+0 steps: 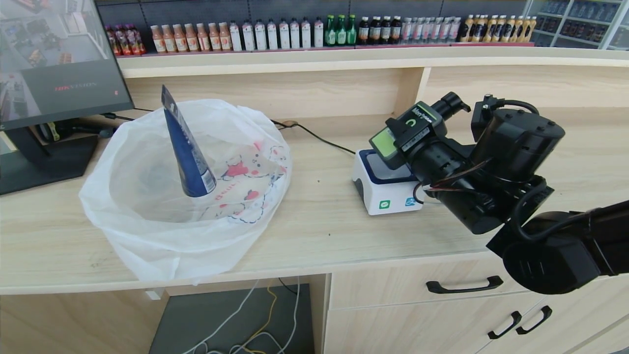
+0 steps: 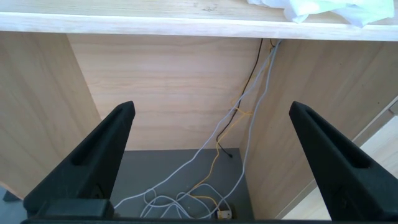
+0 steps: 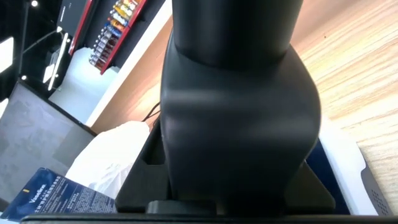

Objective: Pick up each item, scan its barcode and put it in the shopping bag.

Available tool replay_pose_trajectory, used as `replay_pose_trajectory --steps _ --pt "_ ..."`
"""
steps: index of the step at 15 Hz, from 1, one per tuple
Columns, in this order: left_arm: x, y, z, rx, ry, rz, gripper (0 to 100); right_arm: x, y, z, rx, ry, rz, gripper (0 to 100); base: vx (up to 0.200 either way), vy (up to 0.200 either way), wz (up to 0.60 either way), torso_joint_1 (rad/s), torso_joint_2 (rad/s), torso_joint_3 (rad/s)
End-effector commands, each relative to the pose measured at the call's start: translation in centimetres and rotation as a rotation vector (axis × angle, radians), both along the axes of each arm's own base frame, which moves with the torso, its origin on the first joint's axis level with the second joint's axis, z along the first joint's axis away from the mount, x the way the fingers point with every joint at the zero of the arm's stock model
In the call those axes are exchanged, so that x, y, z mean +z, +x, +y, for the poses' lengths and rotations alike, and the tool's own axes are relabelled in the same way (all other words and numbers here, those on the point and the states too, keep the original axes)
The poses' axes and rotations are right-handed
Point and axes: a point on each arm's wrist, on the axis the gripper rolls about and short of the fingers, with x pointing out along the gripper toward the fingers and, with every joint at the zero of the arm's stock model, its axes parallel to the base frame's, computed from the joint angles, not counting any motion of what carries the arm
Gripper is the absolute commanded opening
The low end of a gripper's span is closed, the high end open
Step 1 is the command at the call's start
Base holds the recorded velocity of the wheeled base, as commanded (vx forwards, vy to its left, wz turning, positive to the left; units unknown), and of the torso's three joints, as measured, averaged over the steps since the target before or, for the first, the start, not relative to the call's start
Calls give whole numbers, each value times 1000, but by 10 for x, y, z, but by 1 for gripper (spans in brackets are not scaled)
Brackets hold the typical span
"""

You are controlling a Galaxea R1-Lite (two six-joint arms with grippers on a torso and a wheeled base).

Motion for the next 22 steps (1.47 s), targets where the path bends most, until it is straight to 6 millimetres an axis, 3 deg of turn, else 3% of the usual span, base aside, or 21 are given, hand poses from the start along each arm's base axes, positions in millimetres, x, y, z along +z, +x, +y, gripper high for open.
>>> replay_pose_trajectory --steps 1,9,17,22 --pt "0 0 0 1 0 -1 100 -3 1 1 1 -6 9 0 0 0 0 0 0 0" --pt "0 0 0 0 0 -1 100 3 -8 13 33 -35 -23 0 0 0 0 0 0 0" --pt "0 0 0 1 0 -1 100 52 -48 5 27 -120 -200 0 0 0 0 0 0 0" --pt "0 0 0 0 0 -1 100 46 -66 0 -66 -274 -341 0 0 0 0 0 0 0"
